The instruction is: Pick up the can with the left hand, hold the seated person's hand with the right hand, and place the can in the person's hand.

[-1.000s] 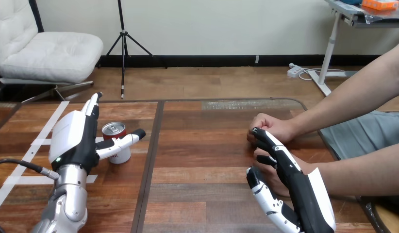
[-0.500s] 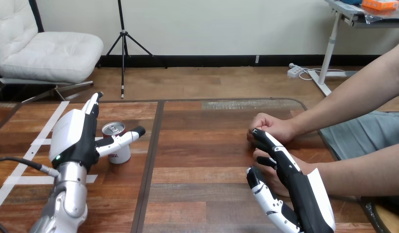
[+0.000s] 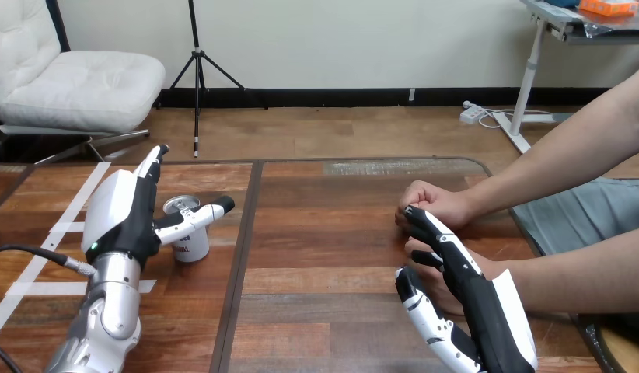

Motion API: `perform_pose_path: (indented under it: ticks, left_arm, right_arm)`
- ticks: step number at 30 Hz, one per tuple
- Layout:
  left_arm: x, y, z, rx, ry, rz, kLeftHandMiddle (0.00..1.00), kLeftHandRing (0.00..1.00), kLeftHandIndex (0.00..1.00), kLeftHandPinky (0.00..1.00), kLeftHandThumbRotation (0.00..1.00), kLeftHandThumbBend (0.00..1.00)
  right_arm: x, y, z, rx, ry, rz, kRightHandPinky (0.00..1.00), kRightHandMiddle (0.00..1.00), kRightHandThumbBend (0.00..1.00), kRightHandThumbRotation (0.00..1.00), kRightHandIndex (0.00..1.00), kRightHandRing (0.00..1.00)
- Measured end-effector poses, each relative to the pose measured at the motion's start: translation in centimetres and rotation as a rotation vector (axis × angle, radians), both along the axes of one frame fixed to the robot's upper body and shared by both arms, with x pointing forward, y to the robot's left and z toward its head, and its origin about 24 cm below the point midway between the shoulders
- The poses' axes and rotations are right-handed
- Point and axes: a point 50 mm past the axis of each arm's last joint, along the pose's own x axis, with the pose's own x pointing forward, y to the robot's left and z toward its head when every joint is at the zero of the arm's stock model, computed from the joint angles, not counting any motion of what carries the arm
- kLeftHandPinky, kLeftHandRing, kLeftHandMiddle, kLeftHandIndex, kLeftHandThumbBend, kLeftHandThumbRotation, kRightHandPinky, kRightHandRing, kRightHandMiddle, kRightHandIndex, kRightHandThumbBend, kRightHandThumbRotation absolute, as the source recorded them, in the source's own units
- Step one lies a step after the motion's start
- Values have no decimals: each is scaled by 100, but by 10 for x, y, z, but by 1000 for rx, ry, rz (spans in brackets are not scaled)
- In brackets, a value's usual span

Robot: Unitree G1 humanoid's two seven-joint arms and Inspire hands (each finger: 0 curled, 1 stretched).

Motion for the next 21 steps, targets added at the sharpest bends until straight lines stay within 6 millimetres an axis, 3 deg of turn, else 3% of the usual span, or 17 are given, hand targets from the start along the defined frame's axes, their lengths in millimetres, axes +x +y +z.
perform_pose_path:
  ticks: [21]
  left_arm:
    - [1,-2,-1,-75,-17,2,87,83,89,74,50,91]
  right_arm:
    - [0,-1,0,-5,-1,2,81,91,40,67,88,89]
